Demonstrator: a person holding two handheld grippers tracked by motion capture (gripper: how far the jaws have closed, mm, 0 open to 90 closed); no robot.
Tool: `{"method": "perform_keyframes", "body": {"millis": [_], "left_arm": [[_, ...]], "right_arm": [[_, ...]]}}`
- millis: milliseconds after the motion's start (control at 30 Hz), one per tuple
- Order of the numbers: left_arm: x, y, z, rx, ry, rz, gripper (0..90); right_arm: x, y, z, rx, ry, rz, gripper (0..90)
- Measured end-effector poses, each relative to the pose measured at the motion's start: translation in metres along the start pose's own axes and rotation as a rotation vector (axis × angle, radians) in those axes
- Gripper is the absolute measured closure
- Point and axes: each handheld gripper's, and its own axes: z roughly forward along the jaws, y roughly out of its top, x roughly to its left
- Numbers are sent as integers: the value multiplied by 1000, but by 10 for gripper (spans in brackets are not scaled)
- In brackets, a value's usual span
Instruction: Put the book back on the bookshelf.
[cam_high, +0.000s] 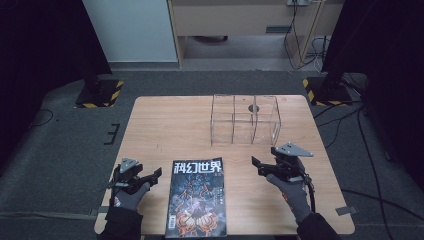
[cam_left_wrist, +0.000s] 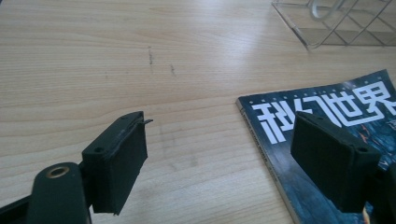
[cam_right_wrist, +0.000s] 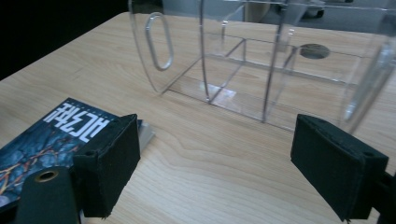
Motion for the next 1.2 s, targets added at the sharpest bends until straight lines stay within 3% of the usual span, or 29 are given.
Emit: {"method": "perform_keyframes", "body": {"millis": [333, 600, 1200], "left_arm": [[-7, -1, 2, 4, -22, 6, 175], [-14, -2, 5, 15, -32, 22, 177], [-28, -8, 19, 76, -47, 58, 209]], "right_arm": [[26, 8, 17, 5, 44, -13, 160], [37, 6, 20, 15, 52, -21, 162], [68, -20, 43, 107, 111, -28, 181]]}}
